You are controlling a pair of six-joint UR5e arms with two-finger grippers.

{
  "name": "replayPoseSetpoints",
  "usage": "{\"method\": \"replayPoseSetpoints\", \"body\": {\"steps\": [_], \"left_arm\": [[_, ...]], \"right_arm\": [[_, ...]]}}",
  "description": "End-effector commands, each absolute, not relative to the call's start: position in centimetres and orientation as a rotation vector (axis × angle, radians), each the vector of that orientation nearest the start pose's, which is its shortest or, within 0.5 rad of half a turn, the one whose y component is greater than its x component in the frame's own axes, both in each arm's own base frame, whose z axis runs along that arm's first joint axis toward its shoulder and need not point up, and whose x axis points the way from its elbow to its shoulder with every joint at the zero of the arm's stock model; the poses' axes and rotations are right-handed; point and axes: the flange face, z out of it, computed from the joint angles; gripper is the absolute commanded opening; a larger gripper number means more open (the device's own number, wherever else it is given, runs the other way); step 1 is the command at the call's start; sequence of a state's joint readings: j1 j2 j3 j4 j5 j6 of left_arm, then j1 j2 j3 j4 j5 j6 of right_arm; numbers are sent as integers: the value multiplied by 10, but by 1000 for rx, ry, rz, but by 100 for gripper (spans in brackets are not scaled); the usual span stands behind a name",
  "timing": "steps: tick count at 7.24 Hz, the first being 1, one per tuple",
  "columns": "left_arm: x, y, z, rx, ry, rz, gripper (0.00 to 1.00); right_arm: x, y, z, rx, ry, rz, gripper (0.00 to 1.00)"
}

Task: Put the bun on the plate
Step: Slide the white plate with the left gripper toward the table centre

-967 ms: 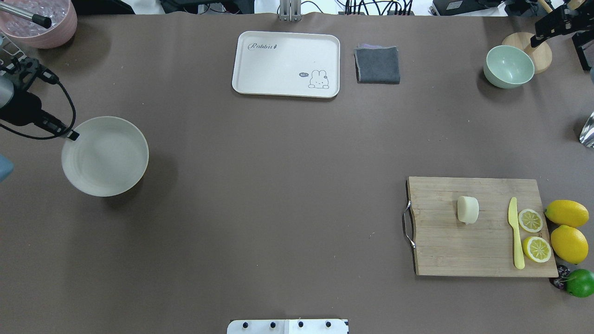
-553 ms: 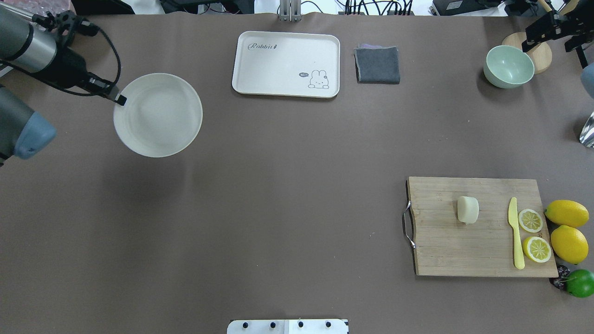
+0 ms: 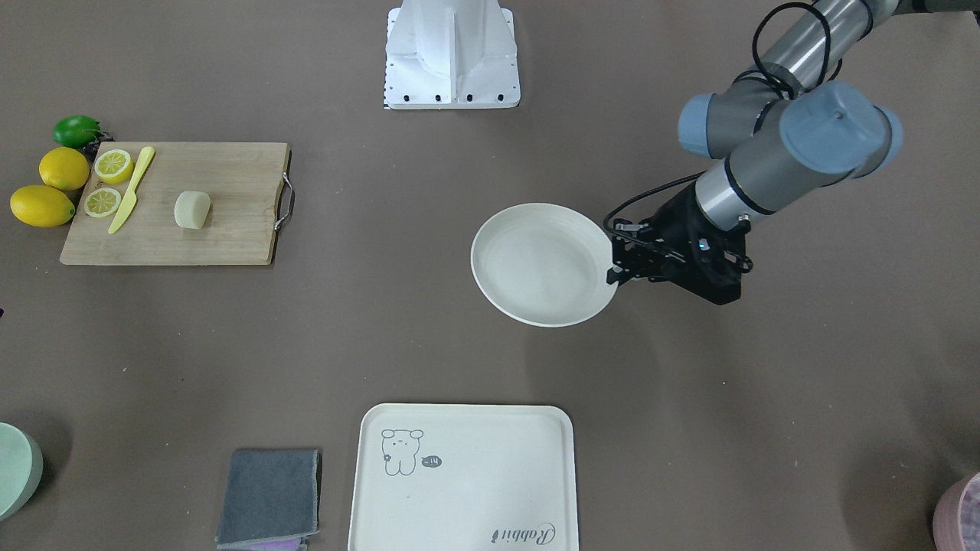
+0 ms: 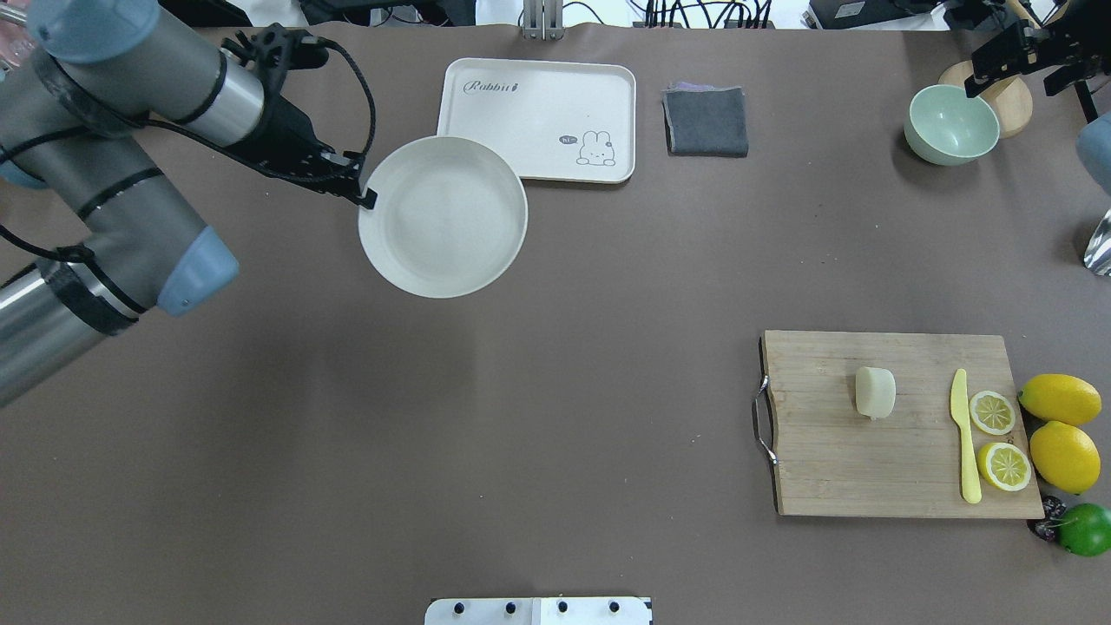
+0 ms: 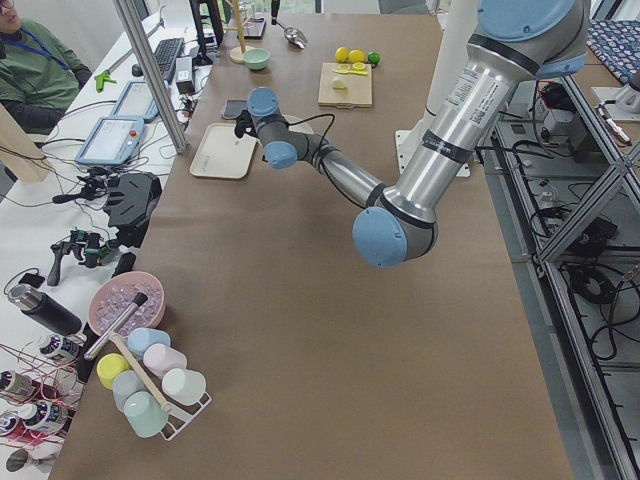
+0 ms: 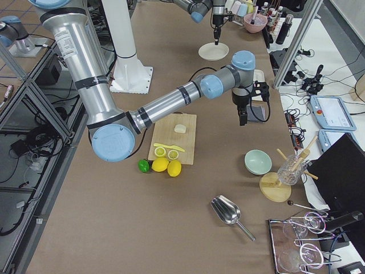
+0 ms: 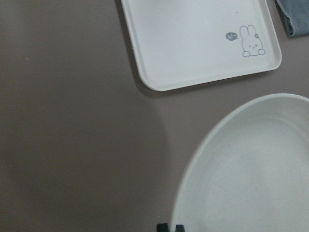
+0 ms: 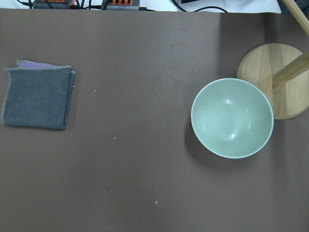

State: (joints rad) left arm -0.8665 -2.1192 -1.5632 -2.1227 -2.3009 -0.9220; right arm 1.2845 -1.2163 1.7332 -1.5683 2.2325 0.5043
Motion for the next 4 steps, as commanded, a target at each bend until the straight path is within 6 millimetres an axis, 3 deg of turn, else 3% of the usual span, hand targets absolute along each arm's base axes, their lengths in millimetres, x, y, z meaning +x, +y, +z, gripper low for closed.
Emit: {"method": "replayPoseSetpoints", "body": {"steps": [1, 4], "left_arm": [[454, -498, 253, 257, 1220, 149, 0], [508, -456, 253, 310, 1188, 158, 0]], "right_arm": [[-113, -608, 385, 213, -786, 17, 100], [-116, -607, 385, 209, -787, 17, 100]]}}
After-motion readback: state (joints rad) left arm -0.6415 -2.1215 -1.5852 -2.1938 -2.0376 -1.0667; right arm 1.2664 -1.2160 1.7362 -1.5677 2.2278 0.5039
